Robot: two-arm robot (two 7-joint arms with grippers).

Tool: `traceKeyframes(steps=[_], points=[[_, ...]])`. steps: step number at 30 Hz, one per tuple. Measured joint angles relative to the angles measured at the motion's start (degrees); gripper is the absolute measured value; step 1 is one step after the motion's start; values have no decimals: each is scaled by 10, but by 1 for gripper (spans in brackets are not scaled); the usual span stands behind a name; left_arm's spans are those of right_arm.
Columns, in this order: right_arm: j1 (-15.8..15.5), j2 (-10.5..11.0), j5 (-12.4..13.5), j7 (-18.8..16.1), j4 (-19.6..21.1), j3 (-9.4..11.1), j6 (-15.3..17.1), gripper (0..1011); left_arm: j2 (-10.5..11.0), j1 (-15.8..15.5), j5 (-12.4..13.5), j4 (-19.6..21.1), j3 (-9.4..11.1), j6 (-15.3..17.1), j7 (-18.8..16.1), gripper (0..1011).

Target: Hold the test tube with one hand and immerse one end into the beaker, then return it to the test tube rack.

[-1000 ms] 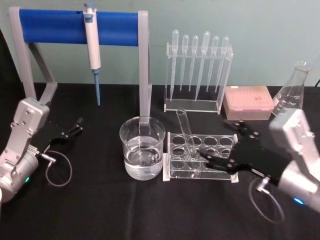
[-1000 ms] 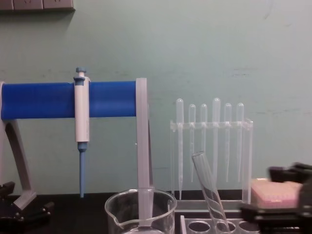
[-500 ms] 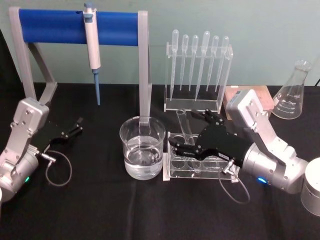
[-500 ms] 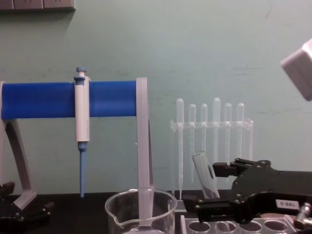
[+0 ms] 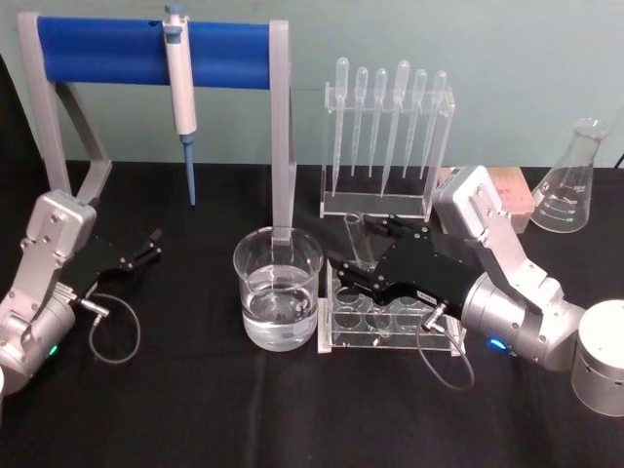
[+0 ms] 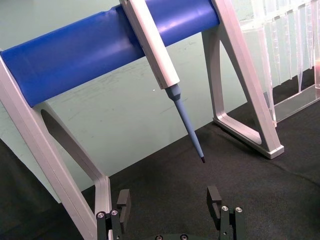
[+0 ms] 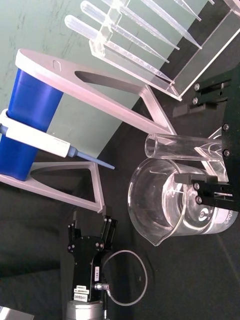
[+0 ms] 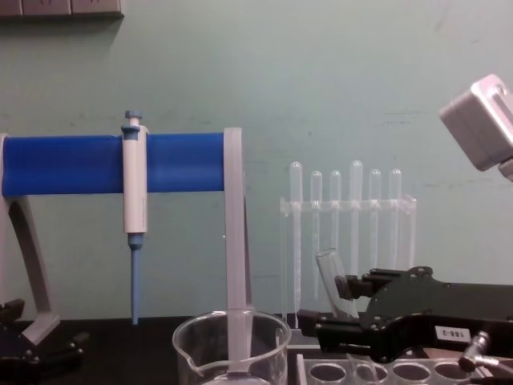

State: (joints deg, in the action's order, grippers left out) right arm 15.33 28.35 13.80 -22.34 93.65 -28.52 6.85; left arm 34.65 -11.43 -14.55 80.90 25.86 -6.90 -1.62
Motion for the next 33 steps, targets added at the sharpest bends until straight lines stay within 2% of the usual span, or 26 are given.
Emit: traceKeyframes(steps=[1,2,5,9,15,20,26,27,30,33], points=[[-1,-2,-2,-1,0,2,0,681,0,0,0,0,0,0,0,1000],[-1,-3,-3,-2,-1,2,0,681,0,0,0,0,0,0,0,1000],[-2,-7,-6,-3,-2,5,0,594,0,0,0,0,0,0,0,1000],[-5,-12,-11,-7,-2,10,2,432,0,0,0,0,0,0,0,1000],[-12,-18,-11,-11,1,21,4,255,0,0,0,0,0,0,0,1000],[-26,-21,5,-12,19,42,4,226,0,0,0,0,0,0,0,1000],[-49,-28,68,-12,59,88,13,226,0,0,0,0,0,0,0,1000],[-49,-28,68,-12,59,88,13,225,0,0,0,0,0,0,0,1000],[-54,-30,98,-4,82,107,21,225,0,0,0,0,0,0,0,1000],[-55,-29,110,2,91,114,25,225,0,0,0,0,0,0,0,1000]])
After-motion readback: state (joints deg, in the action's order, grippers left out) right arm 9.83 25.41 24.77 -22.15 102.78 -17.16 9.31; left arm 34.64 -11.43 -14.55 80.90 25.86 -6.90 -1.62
